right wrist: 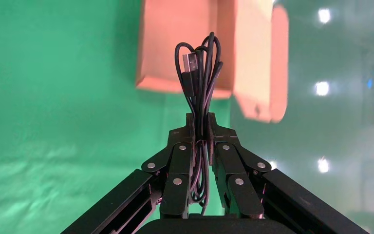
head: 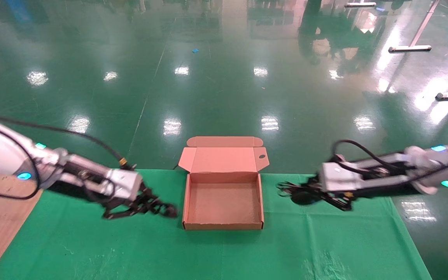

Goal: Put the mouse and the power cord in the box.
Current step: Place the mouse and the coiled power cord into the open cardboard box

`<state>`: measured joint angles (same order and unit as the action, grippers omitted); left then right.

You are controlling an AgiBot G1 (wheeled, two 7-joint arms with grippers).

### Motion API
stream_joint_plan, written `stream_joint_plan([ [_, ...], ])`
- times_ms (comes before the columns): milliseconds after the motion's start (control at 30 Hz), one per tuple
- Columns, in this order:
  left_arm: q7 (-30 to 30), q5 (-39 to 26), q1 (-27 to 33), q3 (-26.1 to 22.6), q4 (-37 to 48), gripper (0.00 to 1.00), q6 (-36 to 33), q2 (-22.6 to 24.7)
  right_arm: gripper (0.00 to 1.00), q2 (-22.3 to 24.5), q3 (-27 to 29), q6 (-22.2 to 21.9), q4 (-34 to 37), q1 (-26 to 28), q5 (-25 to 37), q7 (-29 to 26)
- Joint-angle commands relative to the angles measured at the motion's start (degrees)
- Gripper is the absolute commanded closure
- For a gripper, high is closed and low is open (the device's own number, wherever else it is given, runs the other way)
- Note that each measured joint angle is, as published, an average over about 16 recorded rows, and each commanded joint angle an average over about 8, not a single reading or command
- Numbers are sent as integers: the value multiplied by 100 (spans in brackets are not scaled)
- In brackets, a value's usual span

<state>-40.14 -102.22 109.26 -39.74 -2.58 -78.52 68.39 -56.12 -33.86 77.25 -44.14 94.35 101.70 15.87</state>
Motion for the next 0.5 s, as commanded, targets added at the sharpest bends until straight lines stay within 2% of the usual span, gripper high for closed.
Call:
stream_joint_plan([
  [33,73,42,75,30,-24,100,70,111,100,-100,-8,-13,-243,73,26,-213],
  [233,166,229,64,166,14,100,668,435,100,-725,-94,-333,17,331,190,-364],
  [500,140,308,-131,235,4,100,2028,777,100,-1462,-172,-781,1090,664,309,-8],
])
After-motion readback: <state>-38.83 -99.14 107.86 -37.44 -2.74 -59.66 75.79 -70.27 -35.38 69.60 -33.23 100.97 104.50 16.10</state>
